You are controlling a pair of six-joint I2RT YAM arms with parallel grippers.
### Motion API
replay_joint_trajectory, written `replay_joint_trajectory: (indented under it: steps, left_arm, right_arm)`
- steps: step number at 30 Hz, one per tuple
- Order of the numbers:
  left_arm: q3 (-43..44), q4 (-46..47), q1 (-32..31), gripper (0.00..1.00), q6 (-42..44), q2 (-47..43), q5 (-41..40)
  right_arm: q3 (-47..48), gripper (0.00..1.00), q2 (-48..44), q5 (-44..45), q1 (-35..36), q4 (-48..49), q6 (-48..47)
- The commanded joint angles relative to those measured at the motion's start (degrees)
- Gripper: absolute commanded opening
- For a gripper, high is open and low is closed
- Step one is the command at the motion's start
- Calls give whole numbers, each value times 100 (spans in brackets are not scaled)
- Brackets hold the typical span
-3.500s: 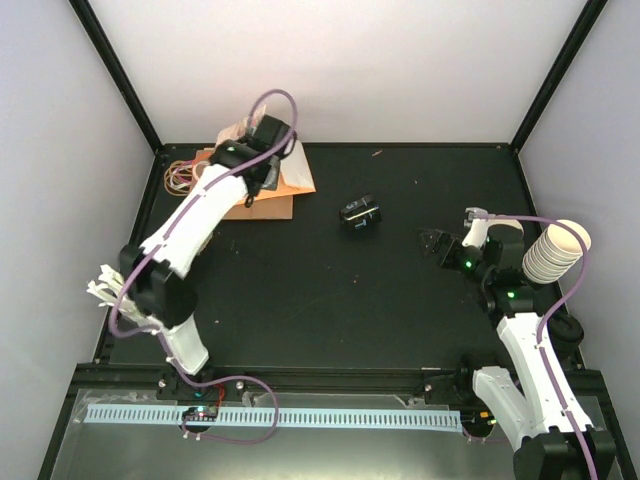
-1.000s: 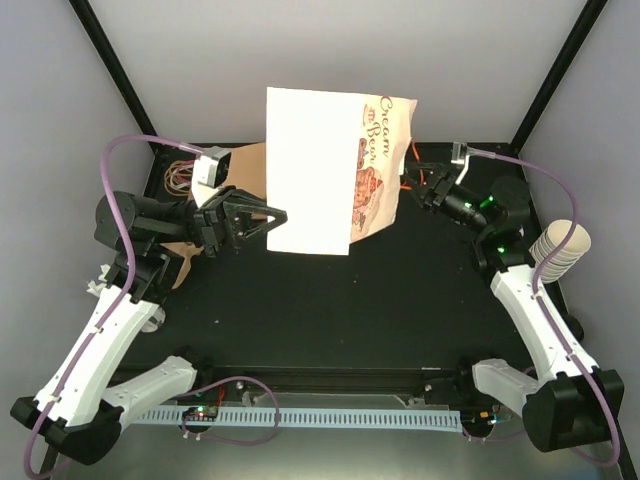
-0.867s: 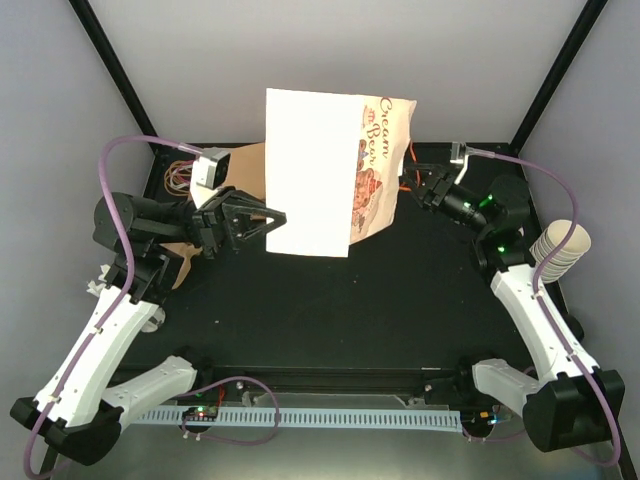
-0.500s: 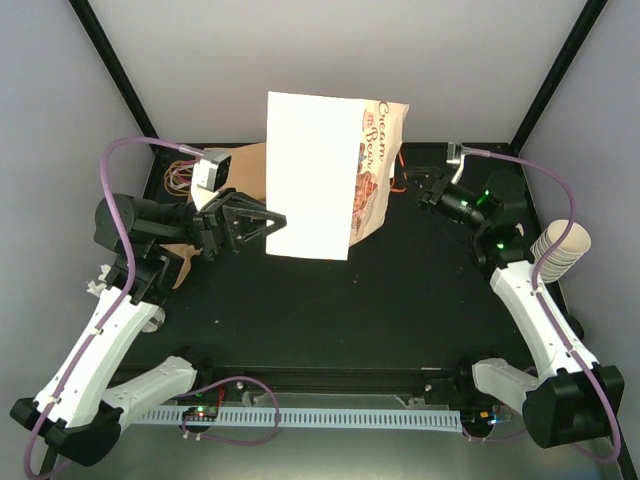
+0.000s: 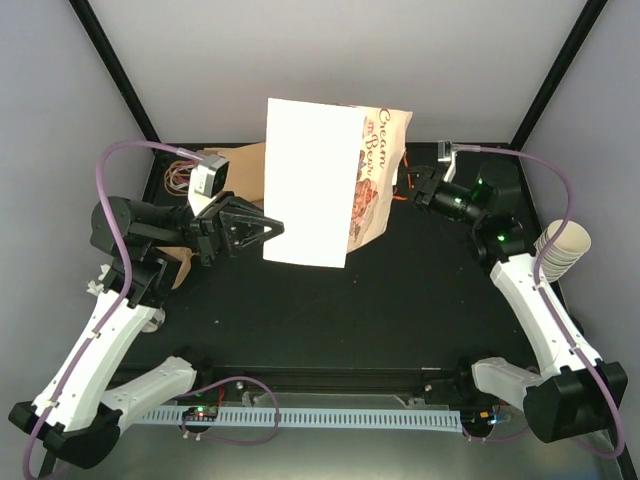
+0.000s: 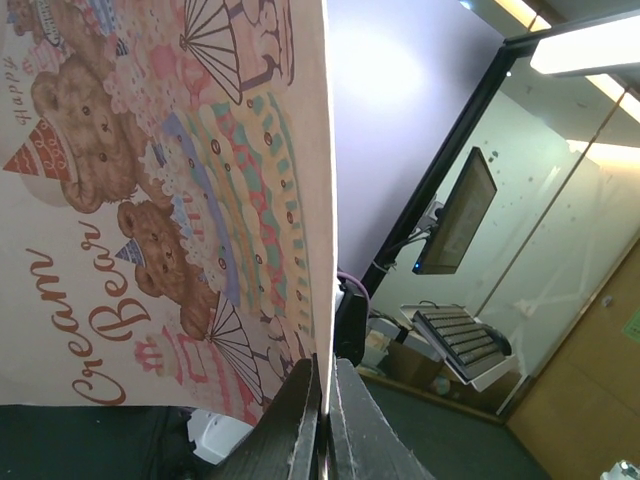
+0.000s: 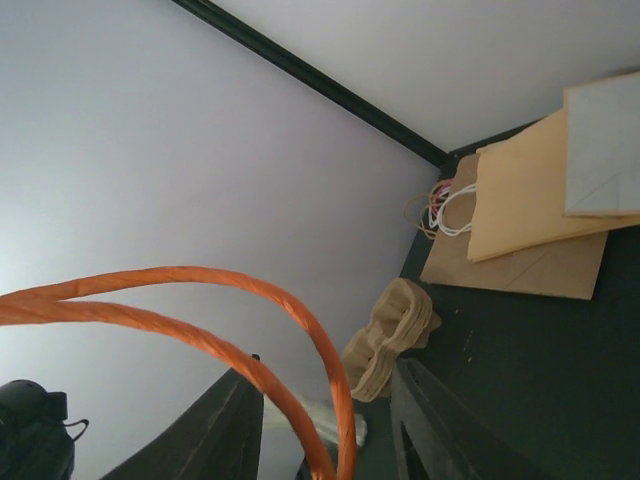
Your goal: Pack the takeout coffee
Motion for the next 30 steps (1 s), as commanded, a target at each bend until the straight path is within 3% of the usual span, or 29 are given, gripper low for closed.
replay_joint_trajectory:
  steps: [1, 5, 9, 10, 13, 15, 16, 18, 19, 20, 22, 24, 30]
  left_arm:
    - [30, 25, 31, 4, 151, -87, 104]
    - [33, -48, 31, 6, 219, -109, 104]
    - [27, -578, 31, 22, 615, -179, 90]
    - [5, -790, 31, 31, 770, -228, 69]
    - [-78, -1611, 31, 80, 1374, -365, -93]
    - [-25, -2413, 52, 97, 1914, -430, -316]
    - [89, -2930, 68, 99, 2331, -445, -514]
    - [520, -4544, 79, 99, 3395, -442, -1656]
    - [722, -5224, 80, 99, 3702, -455, -2874]
    - [805, -5673, 83, 99, 3899, -490, -3709]
    - [829, -6108, 81, 99, 4281, -570, -4611]
    - [812, -6270, 84, 99, 4510, -600, -4879]
    - [707, -6075, 85, 99, 4725, -536, -4477]
  right_arm:
    - [157, 31, 47, -101, 47, -387, -326]
    - [178, 10, -8, -99, 47, -451, -372]
    - [385, 1, -100, 209, 49, -938, -771]
    - [477, 1, -112, 320, 48, -1148, -952]
    - [766, 1, -156, 717, 49, -1812, -1575]
    - [902, 1, -221, 1010, 48, -2111, -1921]
    - [953, 1, -255, 1143, 45, -2239, -2086]
    - [1045, 1, -319, 1410, 46, -2466, -2373]
    - [1089, 1, -344, 1511, 47, -2561, -2507]
    - [1128, 1, -371, 1592, 47, -2634, -2623]
    - [1192, 1, -410, 1594, 47, -2690, -2823]
    - [1245, 1, -447, 1470, 47, -2668, -2975]
    - [1489, 2, -575, 1458, 210, -2734, -3544]
